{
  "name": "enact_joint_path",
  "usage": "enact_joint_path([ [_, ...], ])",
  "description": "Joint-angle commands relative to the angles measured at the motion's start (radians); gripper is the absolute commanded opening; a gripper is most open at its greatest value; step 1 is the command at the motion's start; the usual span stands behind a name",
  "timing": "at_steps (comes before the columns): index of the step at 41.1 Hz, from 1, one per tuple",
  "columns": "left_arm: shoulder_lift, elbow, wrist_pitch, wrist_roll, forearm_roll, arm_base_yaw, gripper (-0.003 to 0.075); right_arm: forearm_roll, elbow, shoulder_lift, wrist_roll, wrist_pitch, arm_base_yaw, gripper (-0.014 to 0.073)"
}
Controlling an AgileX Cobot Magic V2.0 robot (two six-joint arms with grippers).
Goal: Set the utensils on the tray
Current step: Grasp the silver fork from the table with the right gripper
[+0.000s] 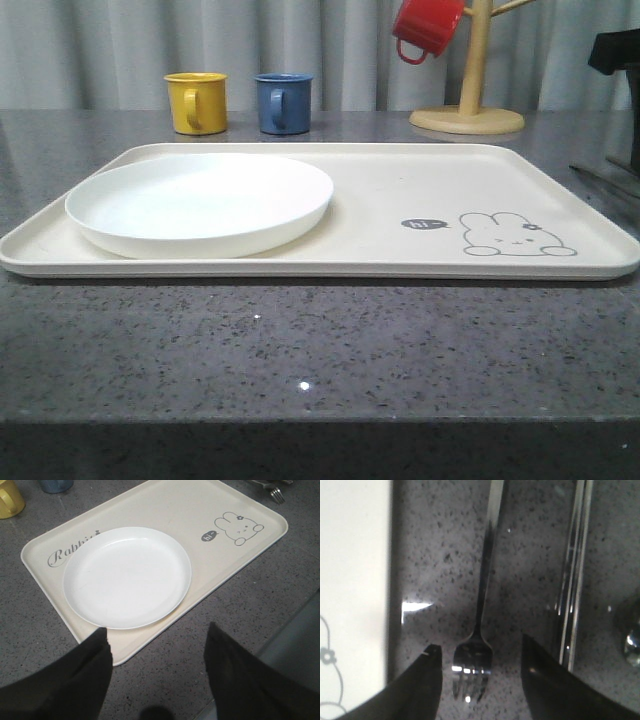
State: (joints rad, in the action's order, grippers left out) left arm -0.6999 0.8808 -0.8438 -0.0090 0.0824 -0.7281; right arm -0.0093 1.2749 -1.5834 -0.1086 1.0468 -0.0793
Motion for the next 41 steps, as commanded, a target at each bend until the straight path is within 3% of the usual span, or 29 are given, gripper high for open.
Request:
enact_joint_path([
  [1,0.003,0.026,0.072,-0.011,-0.002,-0.007,0.0401,-0.012,0.074,-0.015,-0.017,-0.027,0.005,0.0377],
  [24,0.003,0.026,0.072,-0.011,-0.004,-0.007,0.0401,-0.010,0.172,-0.153,-0.055,0.005,0.005,0.0277],
  [34,0.003,0.026,0.072,-0.011,-0.004,-0.007,0.0401,-0.010,0.172,-0.152,-0.055,0.019,0.005,0.0052],
  [41,0.003,0.026,0.072,-0.011,-0.004,-0.007,0.0401,-0.010,0.172,-0.115,-0.054,0.021,0.005,0.0032],
])
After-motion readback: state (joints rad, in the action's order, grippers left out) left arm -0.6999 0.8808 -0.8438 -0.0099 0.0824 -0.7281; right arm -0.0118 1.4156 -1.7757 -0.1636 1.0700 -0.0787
